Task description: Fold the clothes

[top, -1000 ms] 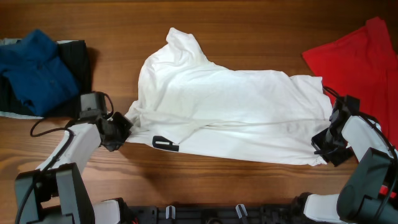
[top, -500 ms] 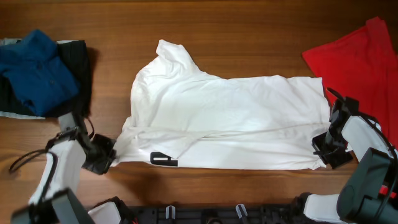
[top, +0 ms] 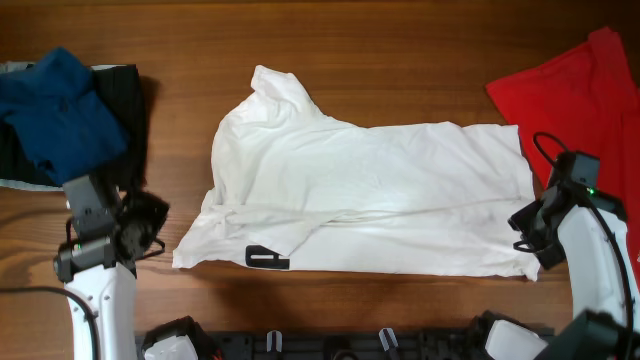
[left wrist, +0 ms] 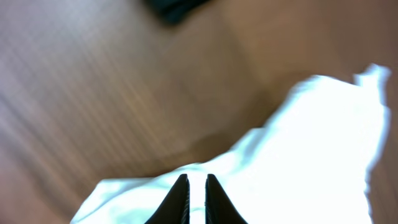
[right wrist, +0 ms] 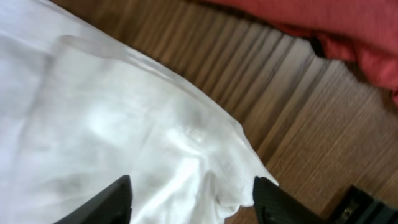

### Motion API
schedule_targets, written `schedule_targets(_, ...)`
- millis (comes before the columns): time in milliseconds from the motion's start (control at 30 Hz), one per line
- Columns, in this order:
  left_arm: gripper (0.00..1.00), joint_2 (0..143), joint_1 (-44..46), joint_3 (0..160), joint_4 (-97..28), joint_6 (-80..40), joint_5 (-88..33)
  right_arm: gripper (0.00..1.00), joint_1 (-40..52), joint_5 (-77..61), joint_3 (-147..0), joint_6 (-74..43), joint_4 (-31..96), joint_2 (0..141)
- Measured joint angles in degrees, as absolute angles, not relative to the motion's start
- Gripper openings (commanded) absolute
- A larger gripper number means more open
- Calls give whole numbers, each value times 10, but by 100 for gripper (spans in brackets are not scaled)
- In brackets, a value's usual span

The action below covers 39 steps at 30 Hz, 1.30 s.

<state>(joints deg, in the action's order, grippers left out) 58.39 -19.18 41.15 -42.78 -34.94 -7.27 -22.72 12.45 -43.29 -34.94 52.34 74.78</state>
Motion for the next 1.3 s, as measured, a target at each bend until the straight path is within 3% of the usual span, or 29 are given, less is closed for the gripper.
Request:
schedule_targets(333, 52, 724, -36, 629, -413, -217, -76, 71, -227, -2, -433, -242, 503, 693)
schedule_targets(700, 52, 1100, 5, 838, -316, -119, -102, 72, -227, -41, -434, -213, 506, 691)
schedule_targets(933, 53, 1187, 5, 841, -234, -94, -103, 71, -227, -41, -434, -213, 506, 691)
schedule_targets(1300, 56, 1243, 30, 858, -257, -71, -104, 72, -227, -41, -434, -213, 503, 691)
